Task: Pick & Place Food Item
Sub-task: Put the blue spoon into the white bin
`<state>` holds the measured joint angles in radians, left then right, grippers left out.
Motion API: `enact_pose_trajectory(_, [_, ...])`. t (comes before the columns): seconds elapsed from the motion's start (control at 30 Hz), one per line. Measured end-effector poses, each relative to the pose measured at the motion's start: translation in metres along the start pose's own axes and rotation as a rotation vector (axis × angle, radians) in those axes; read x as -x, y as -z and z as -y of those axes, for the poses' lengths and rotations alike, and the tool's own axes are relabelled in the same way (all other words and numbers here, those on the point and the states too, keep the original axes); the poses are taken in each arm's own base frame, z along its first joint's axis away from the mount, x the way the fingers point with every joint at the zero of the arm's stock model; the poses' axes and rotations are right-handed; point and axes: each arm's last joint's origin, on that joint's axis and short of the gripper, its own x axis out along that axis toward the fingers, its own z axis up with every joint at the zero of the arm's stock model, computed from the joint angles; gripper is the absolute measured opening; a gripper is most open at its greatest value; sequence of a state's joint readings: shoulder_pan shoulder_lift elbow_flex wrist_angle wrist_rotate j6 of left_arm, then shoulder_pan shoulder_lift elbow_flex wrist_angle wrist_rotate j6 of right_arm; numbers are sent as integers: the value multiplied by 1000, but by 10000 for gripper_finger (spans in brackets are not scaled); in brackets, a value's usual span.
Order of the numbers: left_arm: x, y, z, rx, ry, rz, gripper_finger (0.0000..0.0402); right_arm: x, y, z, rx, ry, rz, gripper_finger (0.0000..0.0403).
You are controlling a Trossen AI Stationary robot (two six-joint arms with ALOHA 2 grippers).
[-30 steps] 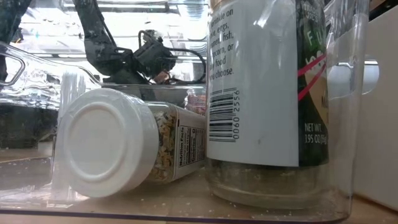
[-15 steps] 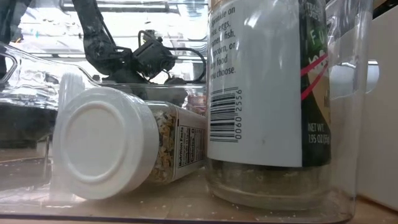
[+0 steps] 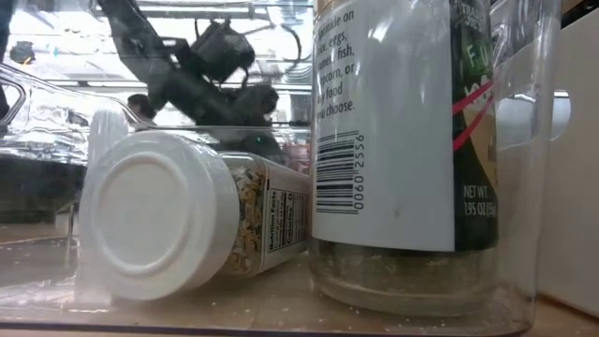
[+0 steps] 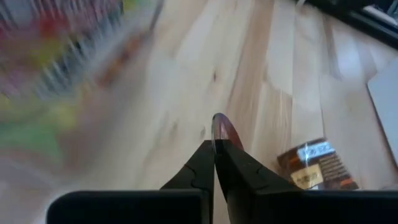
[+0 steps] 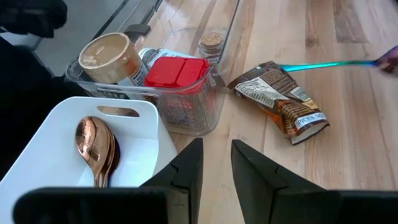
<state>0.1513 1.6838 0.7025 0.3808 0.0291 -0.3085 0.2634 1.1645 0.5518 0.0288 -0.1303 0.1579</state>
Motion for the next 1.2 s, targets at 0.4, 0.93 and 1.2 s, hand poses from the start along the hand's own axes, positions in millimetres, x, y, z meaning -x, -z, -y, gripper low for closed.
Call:
enact_pose_trajectory(0.4, [46, -36, 13, -196, -136, 204, 1, 1, 1, 8, -9, 155, 5, 78])
enact_pose_trajectory(0.93, [68, -57, 61, -65, -324, 669, 0, 13, -36, 26, 170, 563, 366, 78])
enact_pose_trajectory(1.2, [76, -60, 73, 15, -343, 791, 0, 8, -46, 28, 258, 667, 420, 94])
